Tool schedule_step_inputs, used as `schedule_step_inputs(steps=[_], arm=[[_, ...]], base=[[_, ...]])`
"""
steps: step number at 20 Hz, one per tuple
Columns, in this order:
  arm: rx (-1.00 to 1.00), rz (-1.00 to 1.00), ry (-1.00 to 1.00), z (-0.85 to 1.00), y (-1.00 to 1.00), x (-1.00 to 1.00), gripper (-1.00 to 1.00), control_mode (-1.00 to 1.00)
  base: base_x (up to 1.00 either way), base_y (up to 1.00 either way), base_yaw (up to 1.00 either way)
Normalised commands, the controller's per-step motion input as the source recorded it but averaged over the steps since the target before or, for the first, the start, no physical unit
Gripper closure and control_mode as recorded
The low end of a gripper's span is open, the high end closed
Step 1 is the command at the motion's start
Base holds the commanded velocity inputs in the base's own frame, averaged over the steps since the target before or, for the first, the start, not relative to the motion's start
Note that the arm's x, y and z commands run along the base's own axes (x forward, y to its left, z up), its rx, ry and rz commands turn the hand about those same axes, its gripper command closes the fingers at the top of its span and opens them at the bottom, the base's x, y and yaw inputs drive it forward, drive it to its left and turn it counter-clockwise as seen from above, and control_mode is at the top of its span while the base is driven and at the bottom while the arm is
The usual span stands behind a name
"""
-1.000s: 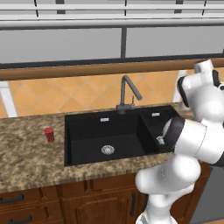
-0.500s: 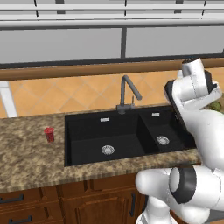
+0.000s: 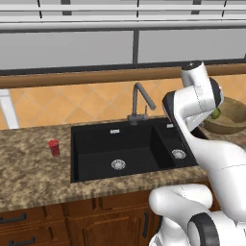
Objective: Pick the lime from the sink and place it in the bowl. Then pick the bowl and place it in the microwave. Then close the microwave door and press the start button.
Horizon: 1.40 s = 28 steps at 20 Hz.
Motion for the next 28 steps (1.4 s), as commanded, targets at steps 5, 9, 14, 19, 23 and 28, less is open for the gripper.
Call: schedule_step_inputs(steps=[5,9,14,19,23,28], arm=[[-0.01,0.11,-0.01,0.00,0.21,0.00,1.00,-1.00],[0.00,-0.03,-0.07,0.00,0.00,-0.20,1.00,-1.00],[0.00,0.00,0.00,0.00,0.00,0.00,1.00,1.00],[0.00,0.00,0.00,0.00,0.00,0.00,1.00,1.00],[0.00,0.00,0.00,0.00,0.00,0.00,1.00,1.00],[0.00,0.00,0.00,0.00,0.00,0.00,1.00,1.00]], base=[[0.00,0.00,0.00],[0.00,0.00,0.00],[-0.46,-0.02,-0.48],[-0.07,0.00,-0.80],[0.00,0.00,-0.85],[0.00,0.02,-0.80]])
